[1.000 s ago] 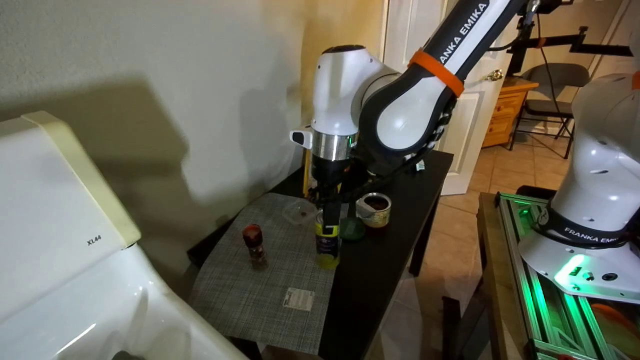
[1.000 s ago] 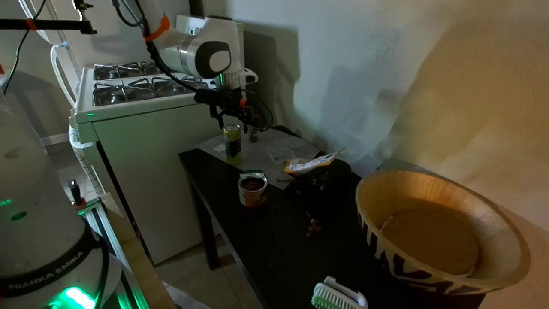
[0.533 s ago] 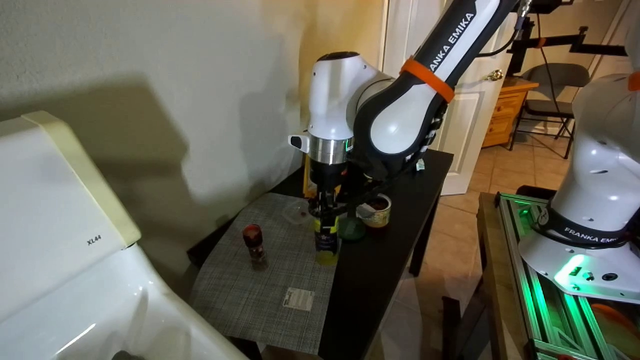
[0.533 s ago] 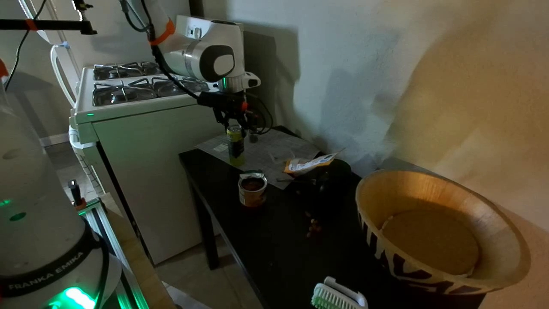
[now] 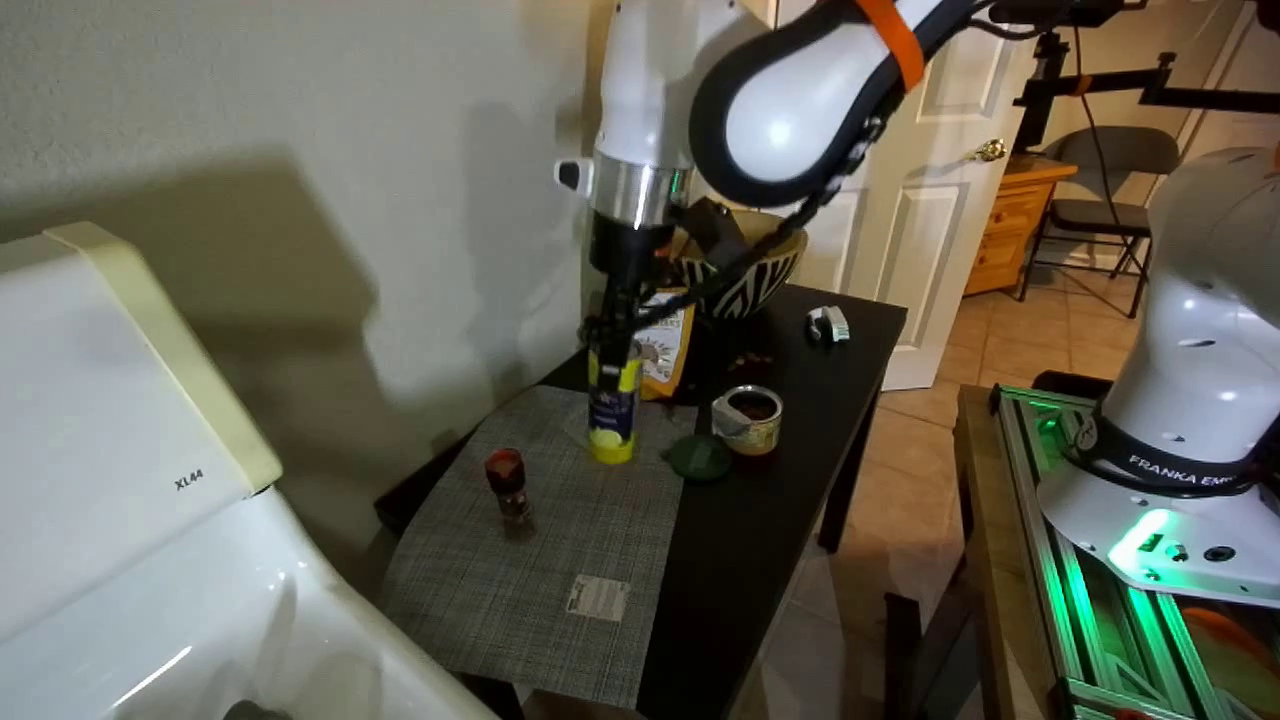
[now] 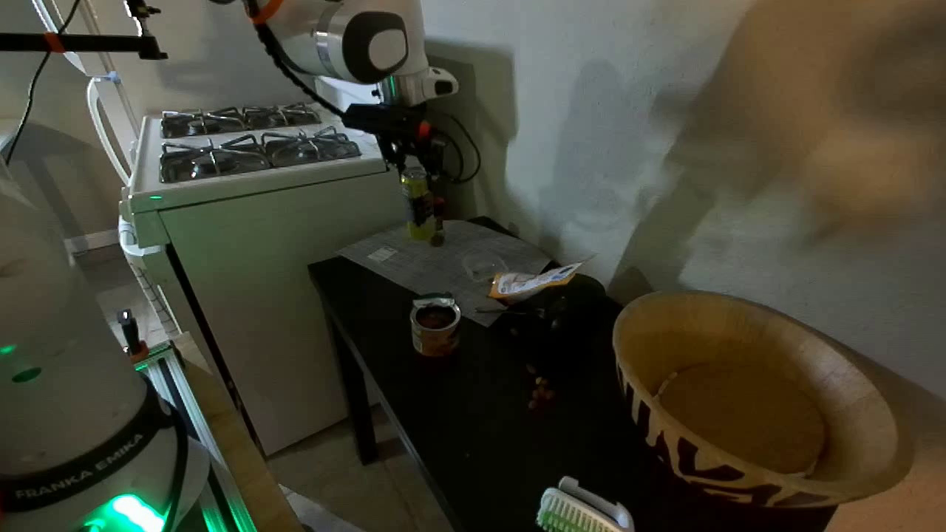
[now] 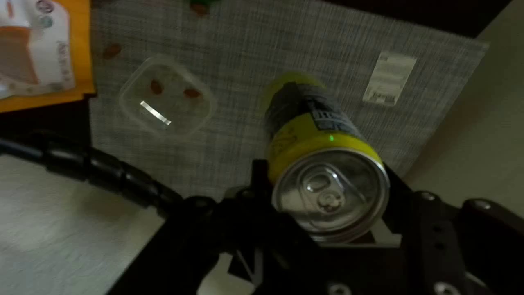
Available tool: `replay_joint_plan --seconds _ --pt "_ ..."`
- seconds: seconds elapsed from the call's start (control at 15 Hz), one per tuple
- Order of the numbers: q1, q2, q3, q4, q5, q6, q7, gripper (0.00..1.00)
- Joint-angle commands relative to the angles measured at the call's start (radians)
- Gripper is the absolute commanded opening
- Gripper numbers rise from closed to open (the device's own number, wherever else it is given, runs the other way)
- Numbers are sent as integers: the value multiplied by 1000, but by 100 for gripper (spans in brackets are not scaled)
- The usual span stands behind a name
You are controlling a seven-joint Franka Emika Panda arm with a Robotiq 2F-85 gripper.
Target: Put the can in the brown bowl
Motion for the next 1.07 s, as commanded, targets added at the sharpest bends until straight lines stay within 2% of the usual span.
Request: replay_joint_plan --seconds 0.0,0.4,0.67,0.73,1.0 --pt "-66 -79 -56 95 -19 -89 81 38" --pt "-225 -12 -201 356 -137 -344 160 38" --pt "-298 5 -275 417 -201 -458 242 38" --pt "-311 -1 -289 407 -198 -464 249 38" --pt "-370 10 -351 354 -100 -339 213 38"
